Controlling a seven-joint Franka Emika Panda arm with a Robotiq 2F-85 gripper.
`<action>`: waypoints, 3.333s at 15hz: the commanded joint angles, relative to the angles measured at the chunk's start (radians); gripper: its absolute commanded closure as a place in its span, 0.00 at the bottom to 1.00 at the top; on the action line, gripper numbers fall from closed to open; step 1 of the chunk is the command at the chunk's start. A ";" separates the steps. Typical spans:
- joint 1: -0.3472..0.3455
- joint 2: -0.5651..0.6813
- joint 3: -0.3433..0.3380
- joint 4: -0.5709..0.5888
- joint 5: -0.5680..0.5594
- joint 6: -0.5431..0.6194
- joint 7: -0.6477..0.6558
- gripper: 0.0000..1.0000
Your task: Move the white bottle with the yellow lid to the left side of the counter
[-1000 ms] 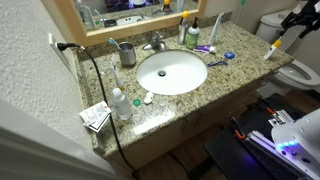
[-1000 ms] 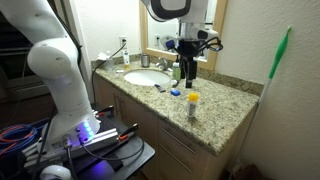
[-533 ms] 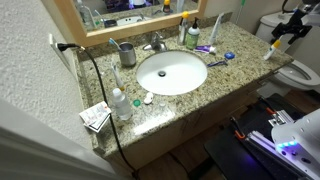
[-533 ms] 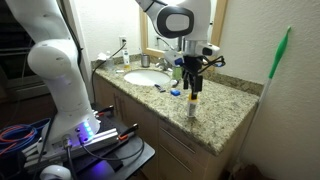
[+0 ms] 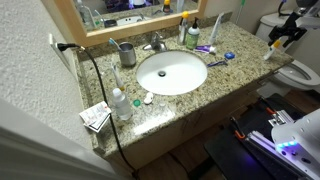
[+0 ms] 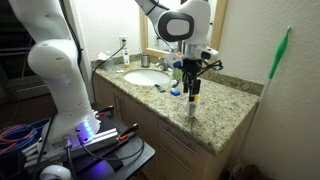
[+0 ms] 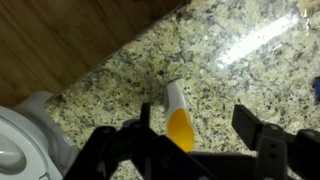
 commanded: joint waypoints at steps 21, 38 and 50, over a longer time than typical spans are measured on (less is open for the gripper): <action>-0.021 0.062 -0.017 0.004 -0.041 0.109 0.159 0.26; 0.044 -0.282 0.024 0.059 0.191 -0.213 -0.001 0.94; 0.228 -0.602 0.194 -0.058 0.267 -0.517 -0.033 0.94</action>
